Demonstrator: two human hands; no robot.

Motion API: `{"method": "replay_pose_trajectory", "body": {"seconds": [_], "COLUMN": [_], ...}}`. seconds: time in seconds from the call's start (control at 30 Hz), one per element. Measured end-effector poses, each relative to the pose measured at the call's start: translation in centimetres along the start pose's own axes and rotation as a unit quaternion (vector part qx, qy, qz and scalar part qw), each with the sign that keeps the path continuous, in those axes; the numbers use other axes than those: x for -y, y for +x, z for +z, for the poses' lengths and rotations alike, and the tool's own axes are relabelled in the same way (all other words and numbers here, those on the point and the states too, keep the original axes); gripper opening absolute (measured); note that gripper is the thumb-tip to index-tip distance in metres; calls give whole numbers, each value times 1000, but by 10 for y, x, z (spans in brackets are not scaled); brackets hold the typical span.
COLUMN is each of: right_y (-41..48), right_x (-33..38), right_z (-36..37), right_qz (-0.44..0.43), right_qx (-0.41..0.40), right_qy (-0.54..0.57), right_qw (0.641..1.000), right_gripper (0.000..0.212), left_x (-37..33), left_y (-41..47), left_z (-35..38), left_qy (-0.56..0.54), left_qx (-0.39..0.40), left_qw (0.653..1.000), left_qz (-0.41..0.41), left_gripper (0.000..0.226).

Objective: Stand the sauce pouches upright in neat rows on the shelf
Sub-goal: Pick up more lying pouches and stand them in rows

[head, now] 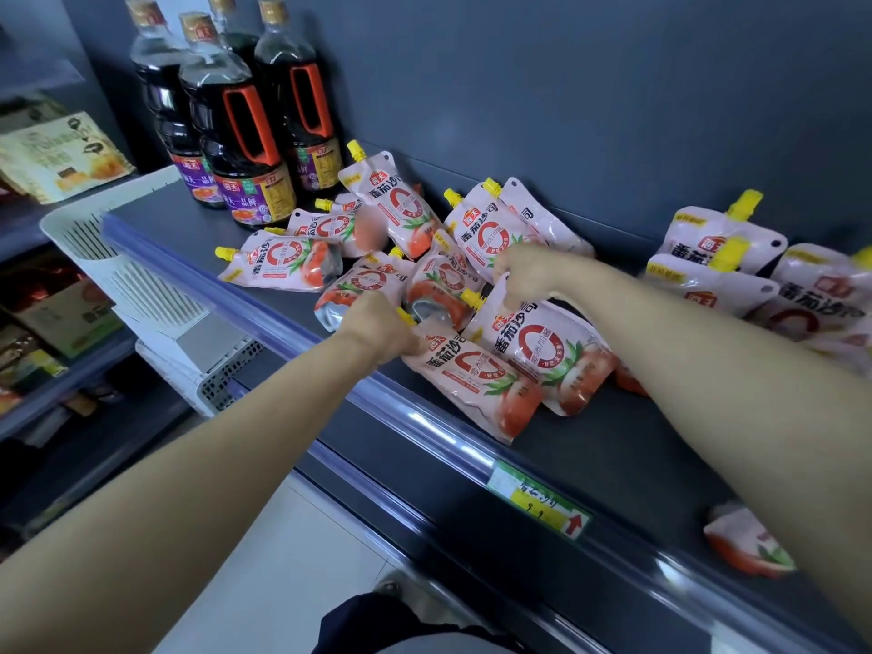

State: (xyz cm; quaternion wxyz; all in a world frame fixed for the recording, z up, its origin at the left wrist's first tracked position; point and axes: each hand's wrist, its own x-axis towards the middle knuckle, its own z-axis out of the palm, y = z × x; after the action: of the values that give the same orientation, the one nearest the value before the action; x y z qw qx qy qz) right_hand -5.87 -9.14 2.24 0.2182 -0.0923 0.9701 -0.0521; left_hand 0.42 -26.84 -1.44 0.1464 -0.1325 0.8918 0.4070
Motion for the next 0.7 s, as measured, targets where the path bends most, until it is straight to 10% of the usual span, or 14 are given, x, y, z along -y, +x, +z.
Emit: {"method": "replay_pose_trajectory", "body": {"seconds": [0.4, 0.7], "right_y": [-57, -113], "right_x": [-6, -46], "right_z": [-47, -47], "right_qz": [19, 87], "right_qx": [-143, -109], "right_qy": [-54, -119], "right_qw": [988, 983], "right_gripper": [21, 10], "left_x": [-42, -82], "left_y": [-24, -45], "left_z": [-11, 15], "left_qy": [-57, -74], "left_qx": [-36, 5], "left_qw": [991, 977], "left_qz": [112, 202], "left_gripper": [21, 19]}}
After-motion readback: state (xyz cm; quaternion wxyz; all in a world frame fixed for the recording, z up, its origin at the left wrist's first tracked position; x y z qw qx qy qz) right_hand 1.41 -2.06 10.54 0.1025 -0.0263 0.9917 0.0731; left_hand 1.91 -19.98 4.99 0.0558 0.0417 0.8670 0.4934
